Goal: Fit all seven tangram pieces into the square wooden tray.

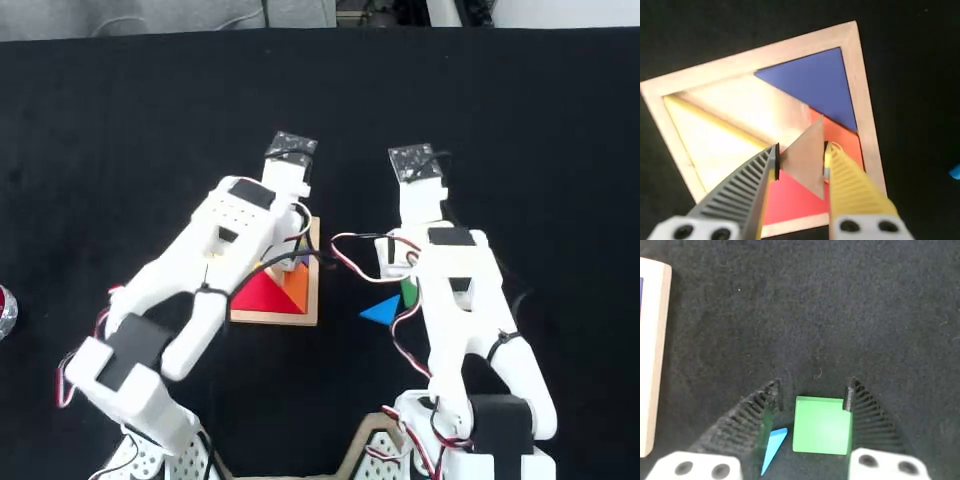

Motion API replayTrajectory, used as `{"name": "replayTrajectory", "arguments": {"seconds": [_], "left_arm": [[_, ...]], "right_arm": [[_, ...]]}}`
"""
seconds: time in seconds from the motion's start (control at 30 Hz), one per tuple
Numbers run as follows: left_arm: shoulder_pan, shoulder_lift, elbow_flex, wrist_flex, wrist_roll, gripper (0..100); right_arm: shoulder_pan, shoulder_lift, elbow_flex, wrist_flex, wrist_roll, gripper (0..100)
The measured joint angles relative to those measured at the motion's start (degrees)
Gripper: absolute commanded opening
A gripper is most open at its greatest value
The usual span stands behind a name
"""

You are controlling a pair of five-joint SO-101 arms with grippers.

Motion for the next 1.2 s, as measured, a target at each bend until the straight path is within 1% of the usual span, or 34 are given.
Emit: {"name": "replayTrajectory", "arguments": {"seconds": [0.3, 0.47, 0.53, 0.97, 1.03, 1.1, 1.2], "left_arm": [[0.0, 1.5, -0.9, -0.2, 0.2, 8], [0.0, 1.5, -0.9, 0.0, 0.5, 21], [0.0, 1.5, -0.9, 0.4, 0.5, 24], [-0.1, 1.5, -0.9, 0.5, 0.5, 23], [-1.0, 1.5, -0.9, 0.7, 0.3, 23], [-3.2, -0.1, -0.8, 2.0, -2.3, 23], [-6.9, -6.9, 0.0, 1.0, -5.4, 23]], "right_arm": [[0.0, 0.0, 0.0, -0.5, 0.0, 20.4], [0.0, 0.0, 0.0, -0.5, 0.0, 20.4], [0.0, 0.0, 0.0, -0.5, 0.0, 20.4], [0.0, 0.0, 0.0, -0.5, 0.0, 20.4], [0.0, 0.0, 0.0, -0.5, 0.0, 20.4], [0.0, 0.0, 0.0, -0.5, 0.0, 20.4], [0.0, 0.0, 0.0, -0.5, 0.0, 20.4]]}}
